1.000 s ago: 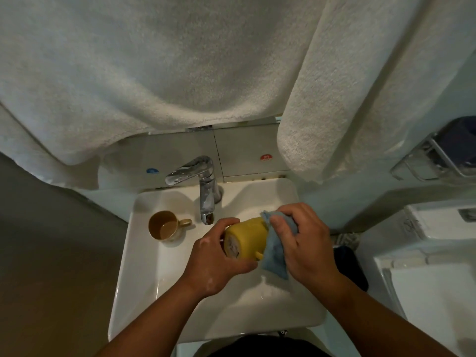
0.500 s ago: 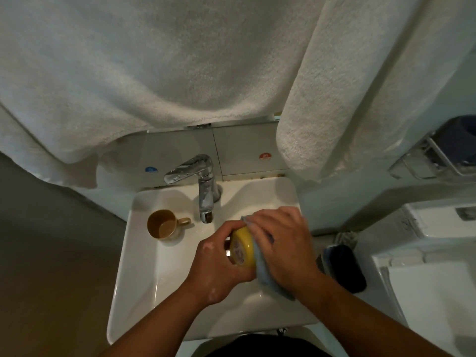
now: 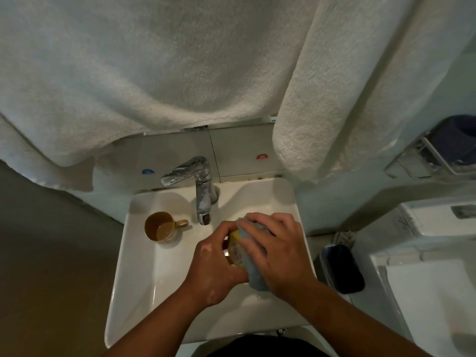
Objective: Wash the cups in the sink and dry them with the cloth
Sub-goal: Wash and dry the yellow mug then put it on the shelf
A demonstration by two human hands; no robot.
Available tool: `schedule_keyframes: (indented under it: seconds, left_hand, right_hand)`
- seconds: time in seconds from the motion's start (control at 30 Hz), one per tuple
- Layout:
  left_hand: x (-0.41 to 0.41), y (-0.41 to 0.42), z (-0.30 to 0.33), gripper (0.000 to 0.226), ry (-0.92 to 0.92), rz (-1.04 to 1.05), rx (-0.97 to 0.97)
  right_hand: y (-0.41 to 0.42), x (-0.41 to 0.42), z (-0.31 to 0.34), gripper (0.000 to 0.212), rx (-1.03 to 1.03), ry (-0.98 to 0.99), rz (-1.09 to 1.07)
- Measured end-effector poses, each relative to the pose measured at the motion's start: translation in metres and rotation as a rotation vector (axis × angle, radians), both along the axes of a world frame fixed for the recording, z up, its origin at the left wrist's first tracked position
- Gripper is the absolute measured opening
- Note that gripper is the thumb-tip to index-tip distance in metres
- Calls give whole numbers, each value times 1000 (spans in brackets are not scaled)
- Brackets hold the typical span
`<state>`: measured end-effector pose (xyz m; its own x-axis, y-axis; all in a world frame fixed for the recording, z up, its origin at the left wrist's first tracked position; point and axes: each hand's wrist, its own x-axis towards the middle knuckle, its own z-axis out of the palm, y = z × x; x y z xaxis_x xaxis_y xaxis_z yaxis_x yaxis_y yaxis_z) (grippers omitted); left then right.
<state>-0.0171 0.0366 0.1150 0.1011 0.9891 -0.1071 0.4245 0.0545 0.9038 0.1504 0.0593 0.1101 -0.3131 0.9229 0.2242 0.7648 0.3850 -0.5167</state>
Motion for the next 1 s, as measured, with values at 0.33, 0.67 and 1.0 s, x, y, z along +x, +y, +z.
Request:
schedule_keyframes:
  seconds: [0.33,0.67,1.0]
  left_hand:
    - [-6,6,4,107,-111,-10,-106]
    - [-4,2,5,62,-295,155,-320]
    - [1,-1,4,62,-234,169,-281]
  right_hand:
    - [22,23,4,35,-196,486,-358]
    - [30,35,4,9,-163,430,-220]
    - [4,8,-10,29,277,53,75]
